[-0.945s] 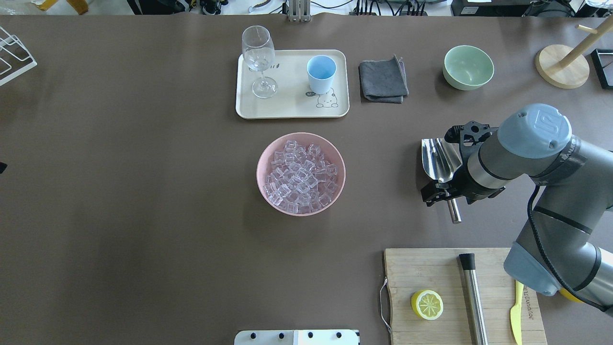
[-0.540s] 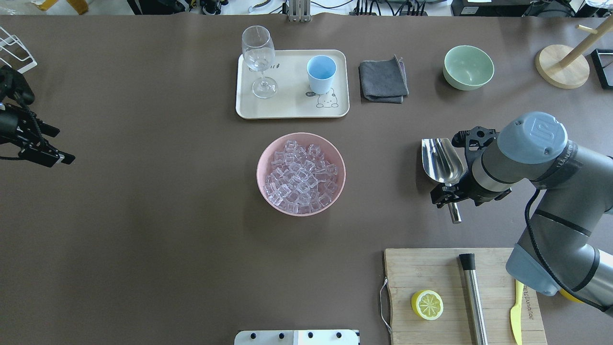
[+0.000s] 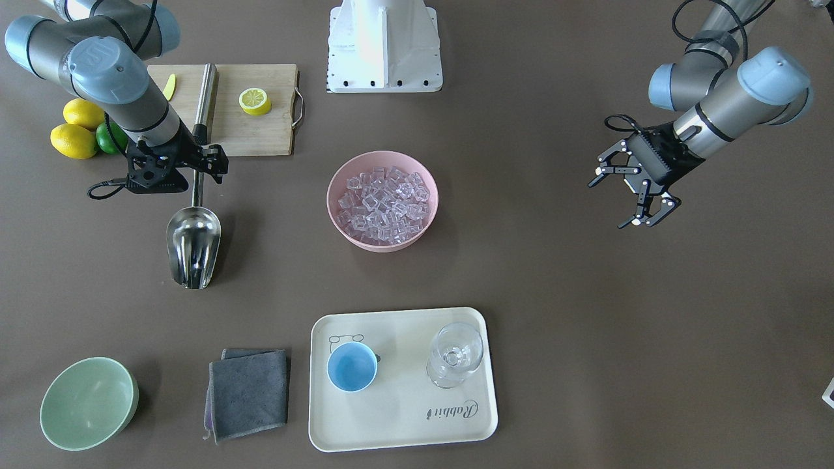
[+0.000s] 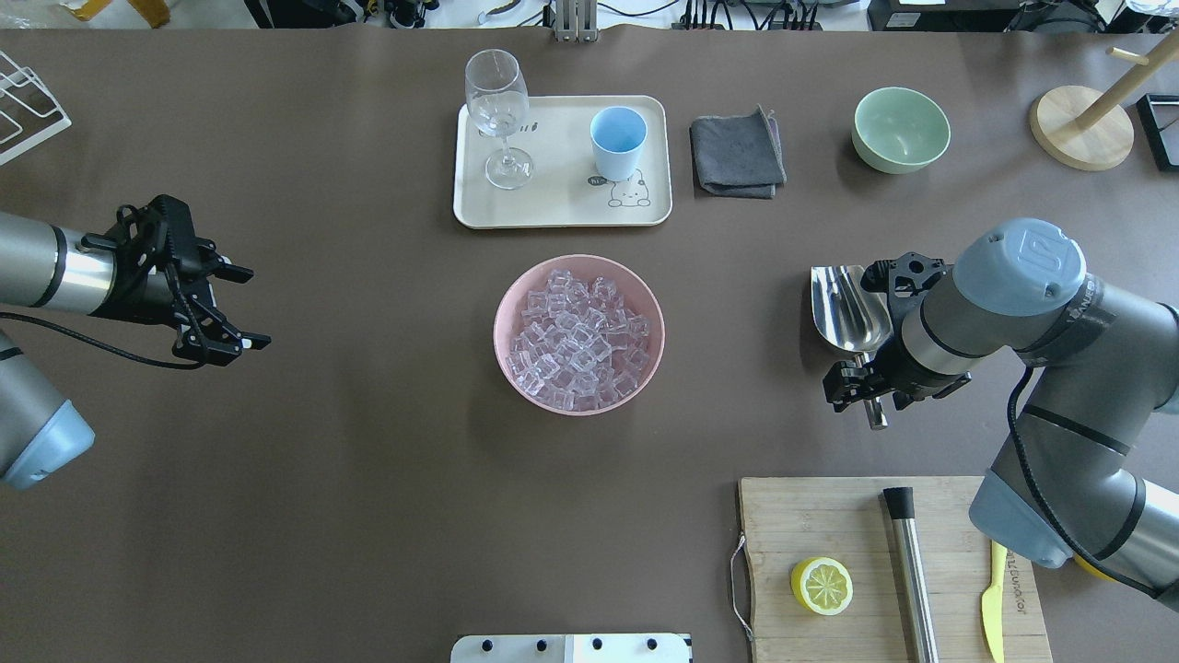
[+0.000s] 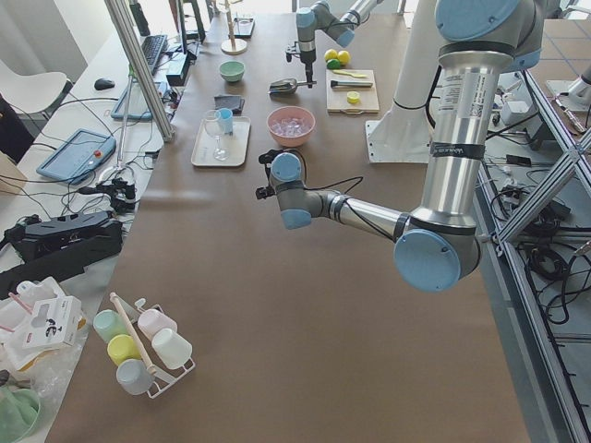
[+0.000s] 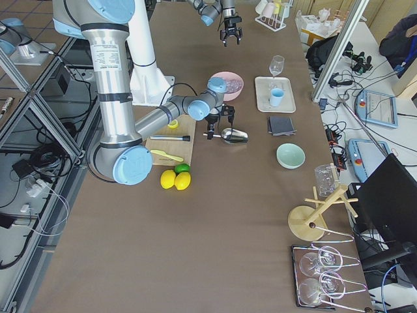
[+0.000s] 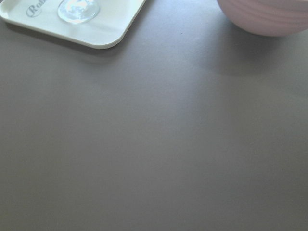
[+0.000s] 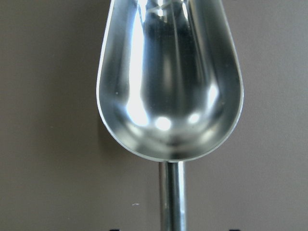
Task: Put ice in cup with scoop
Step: 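Close the right gripper on the scoop handle while the left gripper nears the bowl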
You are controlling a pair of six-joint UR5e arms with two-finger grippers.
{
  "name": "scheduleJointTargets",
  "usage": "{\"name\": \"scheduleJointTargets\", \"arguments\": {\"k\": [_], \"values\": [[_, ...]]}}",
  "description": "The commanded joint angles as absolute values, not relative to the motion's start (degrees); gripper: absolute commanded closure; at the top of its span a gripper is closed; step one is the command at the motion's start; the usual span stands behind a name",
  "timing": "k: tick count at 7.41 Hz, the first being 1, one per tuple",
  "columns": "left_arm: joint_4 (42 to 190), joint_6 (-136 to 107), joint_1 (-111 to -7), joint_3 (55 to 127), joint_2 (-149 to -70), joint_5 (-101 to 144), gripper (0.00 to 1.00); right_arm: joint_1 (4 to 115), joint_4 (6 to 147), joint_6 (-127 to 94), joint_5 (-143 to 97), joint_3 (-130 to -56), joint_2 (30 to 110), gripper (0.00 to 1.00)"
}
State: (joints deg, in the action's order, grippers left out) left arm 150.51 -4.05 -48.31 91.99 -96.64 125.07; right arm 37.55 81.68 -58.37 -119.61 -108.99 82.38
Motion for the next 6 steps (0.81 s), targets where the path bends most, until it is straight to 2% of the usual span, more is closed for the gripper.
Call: {"name": "scheduleJointTargets", "arguments": {"k": [1, 4, 5, 6], "values": [[163.87, -4.04, -44.57, 84.32, -101.31, 121.99, 0.02, 37.62, 81.04, -56.61, -122.07, -107.67, 82.62, 0.2], [167.15, -3.96, -42.98, 82.36, -106.42, 121.91, 0.02, 37.88, 81.47, -54.66, -121.9, -106.96, 82.79, 0.22], [170.39, -3.96, -42.8, 81.05, -106.96, 121.9, 0.02, 37.97, 81.74, -54.75, -121.9, -106.96, 82.53, 0.32], [172.77, -3.96, -42.72, 77.21, -110.97, 121.99, 0.02, 38.06, 81.83, -54.76, -121.9, -106.96, 82.53, 0.45]]}}
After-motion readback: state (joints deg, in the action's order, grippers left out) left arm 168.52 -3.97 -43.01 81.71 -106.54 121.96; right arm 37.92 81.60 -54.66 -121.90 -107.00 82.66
